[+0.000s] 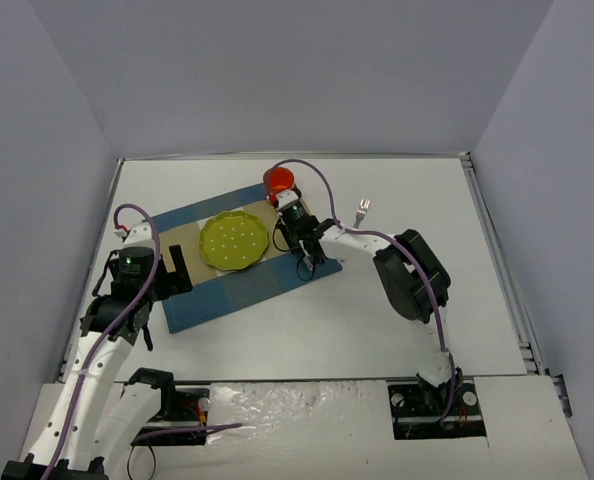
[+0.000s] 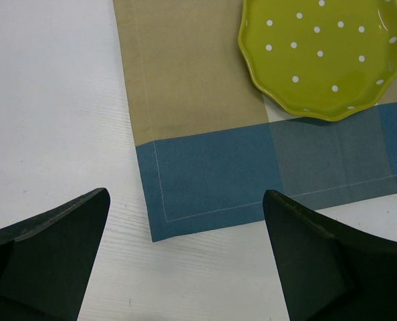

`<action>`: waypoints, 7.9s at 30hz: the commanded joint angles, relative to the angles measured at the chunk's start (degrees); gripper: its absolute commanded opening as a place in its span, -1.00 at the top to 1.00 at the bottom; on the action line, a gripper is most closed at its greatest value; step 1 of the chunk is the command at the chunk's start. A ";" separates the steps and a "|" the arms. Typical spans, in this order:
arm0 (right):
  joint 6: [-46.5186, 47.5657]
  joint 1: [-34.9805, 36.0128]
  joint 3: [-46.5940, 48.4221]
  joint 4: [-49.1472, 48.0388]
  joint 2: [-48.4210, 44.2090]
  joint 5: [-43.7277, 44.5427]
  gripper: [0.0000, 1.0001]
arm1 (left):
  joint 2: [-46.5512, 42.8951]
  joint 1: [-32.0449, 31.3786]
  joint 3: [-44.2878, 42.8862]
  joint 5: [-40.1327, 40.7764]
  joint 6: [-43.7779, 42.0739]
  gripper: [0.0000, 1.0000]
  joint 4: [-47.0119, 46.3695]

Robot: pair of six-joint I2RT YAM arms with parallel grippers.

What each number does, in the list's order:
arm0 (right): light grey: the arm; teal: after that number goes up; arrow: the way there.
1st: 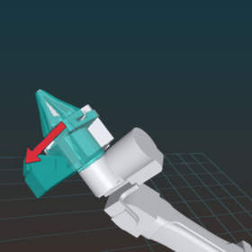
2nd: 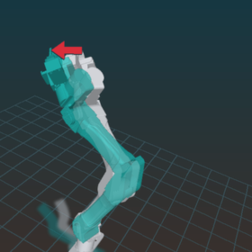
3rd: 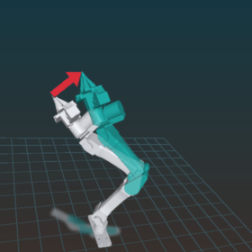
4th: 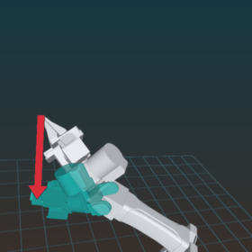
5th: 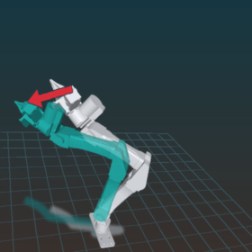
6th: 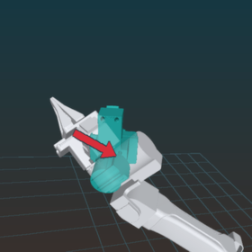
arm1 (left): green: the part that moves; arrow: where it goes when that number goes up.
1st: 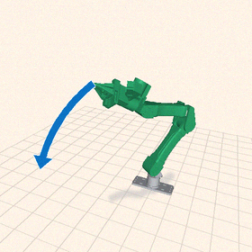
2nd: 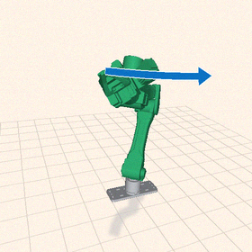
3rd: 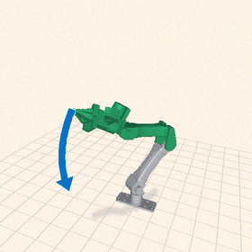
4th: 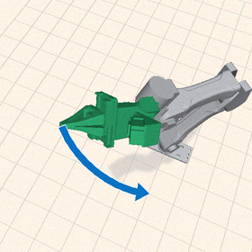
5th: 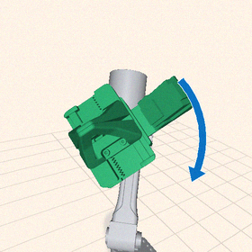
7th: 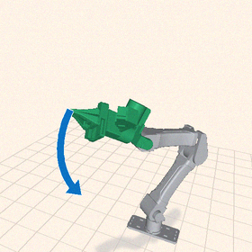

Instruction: Set the dinner table for one person

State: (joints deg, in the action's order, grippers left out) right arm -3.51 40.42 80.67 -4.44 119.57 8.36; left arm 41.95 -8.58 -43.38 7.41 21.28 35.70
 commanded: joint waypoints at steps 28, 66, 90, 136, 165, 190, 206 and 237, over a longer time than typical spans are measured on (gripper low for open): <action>-3.89 -1.16 -1.95 -2.64 -4.26 -1.10 0.54 | 0.13 -0.21 -1.27 1.02 0.27 -0.94 -2.04; -24.37 -21.35 4.86 10.18 -0.50 7.67 -0.13 | 1.76 -0.70 -1.36 1.20 0.78 -0.94 -1.60; -23.52 -21.24 2.96 10.63 -7.84 5.59 1.00 | 2.95 -6.14 -3.31 -2.18 3.62 -0.94 -2.25; -36.57 -0.76 2.71 8.72 -25.63 -1.76 1.00 | 34.65 -34.66 -11.12 -7.39 27.06 0.09 -44.84; -37.80 -0.78 0.10 7.42 -27.11 -2.29 1.00 | 33.72 -34.75 -7.60 -9.43 29.70 1.00 -46.95; -29.28 -5.88 -5.61 11.58 -39.67 0.41 -1.00 | 10.06 -24.80 13.78 -3.89 34.21 1.00 -49.85; -20.44 -14.74 -14.47 14.19 -49.78 -14.93 -1.00 | -3.59 3.13 29.60 -8.31 43.23 1.00 -50.25; -16.71 -15.90 -17.75 14.19 -49.97 -22.15 -1.00 | 16.84 11.28 34.49 -17.39 43.41 1.00 -65.70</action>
State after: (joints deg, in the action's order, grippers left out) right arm -21.04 24.92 62.80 12.23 69.25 -12.53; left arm 58.67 1.98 -8.49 -9.95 64.73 -24.70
